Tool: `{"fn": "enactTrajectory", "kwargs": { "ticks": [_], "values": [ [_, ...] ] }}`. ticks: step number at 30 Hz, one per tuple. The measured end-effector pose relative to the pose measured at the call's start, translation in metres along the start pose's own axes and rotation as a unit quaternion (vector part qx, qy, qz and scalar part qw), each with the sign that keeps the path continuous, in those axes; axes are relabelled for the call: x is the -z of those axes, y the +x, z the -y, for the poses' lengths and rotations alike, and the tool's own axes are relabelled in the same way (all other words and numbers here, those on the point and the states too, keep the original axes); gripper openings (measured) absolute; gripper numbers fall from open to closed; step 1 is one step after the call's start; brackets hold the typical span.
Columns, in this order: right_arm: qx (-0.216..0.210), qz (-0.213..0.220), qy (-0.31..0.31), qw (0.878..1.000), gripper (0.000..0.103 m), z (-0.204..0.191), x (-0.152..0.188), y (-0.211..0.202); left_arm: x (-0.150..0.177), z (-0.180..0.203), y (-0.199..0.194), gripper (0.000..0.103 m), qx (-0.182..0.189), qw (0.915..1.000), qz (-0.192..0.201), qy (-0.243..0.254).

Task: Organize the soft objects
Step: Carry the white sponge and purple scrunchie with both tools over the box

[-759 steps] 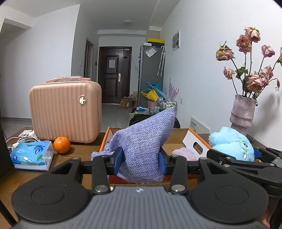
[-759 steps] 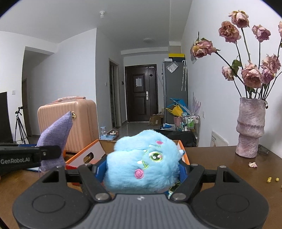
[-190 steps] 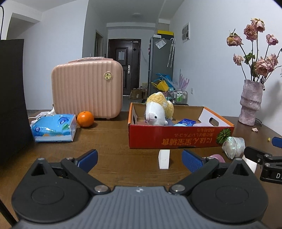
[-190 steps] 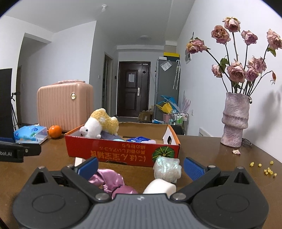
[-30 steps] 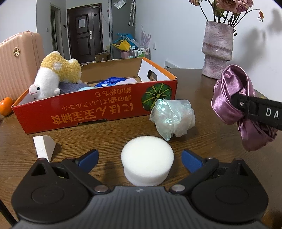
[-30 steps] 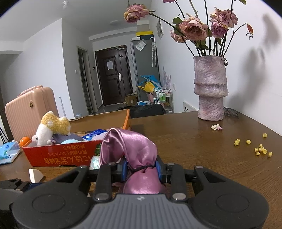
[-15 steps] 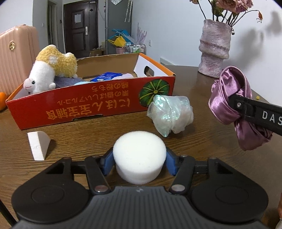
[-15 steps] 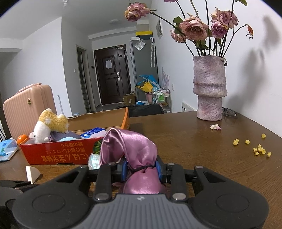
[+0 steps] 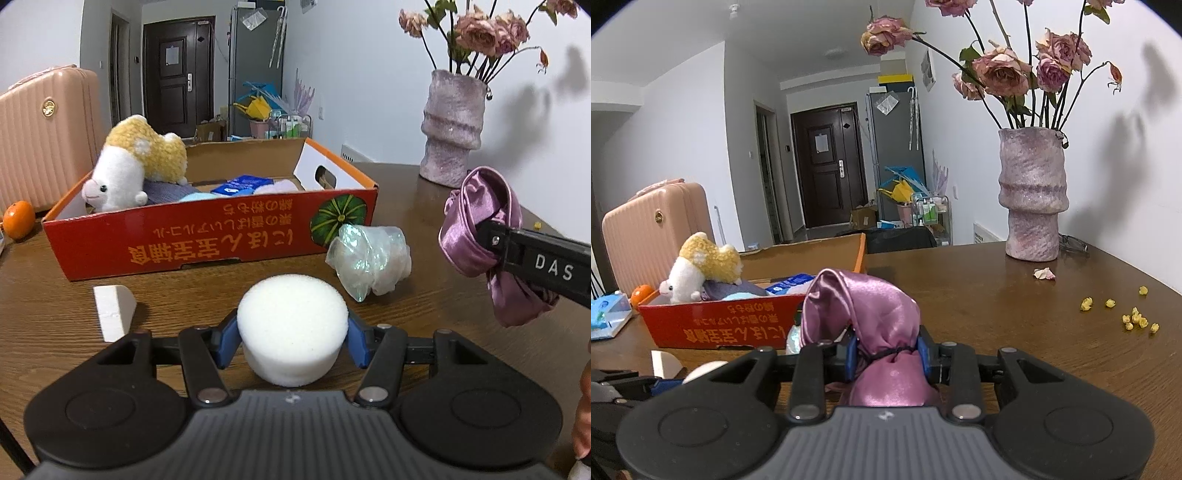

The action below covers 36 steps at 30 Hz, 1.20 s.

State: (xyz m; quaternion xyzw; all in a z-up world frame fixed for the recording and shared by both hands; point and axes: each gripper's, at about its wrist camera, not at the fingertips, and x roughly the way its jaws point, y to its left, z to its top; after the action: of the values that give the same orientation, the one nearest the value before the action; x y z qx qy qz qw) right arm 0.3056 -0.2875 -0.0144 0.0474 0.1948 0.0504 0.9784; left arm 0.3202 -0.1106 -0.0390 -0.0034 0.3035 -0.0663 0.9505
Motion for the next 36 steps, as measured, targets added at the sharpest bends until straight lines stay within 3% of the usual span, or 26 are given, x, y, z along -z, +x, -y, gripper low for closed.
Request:
{"fn": "enactTrajectory", "kwargs": {
  "ticks": [14, 36],
  "values": [
    [-0.016, 0.021, 0.01, 1.0, 0.03, -0.021, 0.003, -0.015, -0.003, -0.026, -0.036, 0.058, 0.008, 0.999, 0.037, -0.025],
    [-0.037, 0.052, 0.017, 0.998, 0.03, -0.064, 0.001, -0.022, -0.015, -0.066, -0.068, 0.058, -0.008, 0.9947, 0.094, -0.042]
  ]
}}
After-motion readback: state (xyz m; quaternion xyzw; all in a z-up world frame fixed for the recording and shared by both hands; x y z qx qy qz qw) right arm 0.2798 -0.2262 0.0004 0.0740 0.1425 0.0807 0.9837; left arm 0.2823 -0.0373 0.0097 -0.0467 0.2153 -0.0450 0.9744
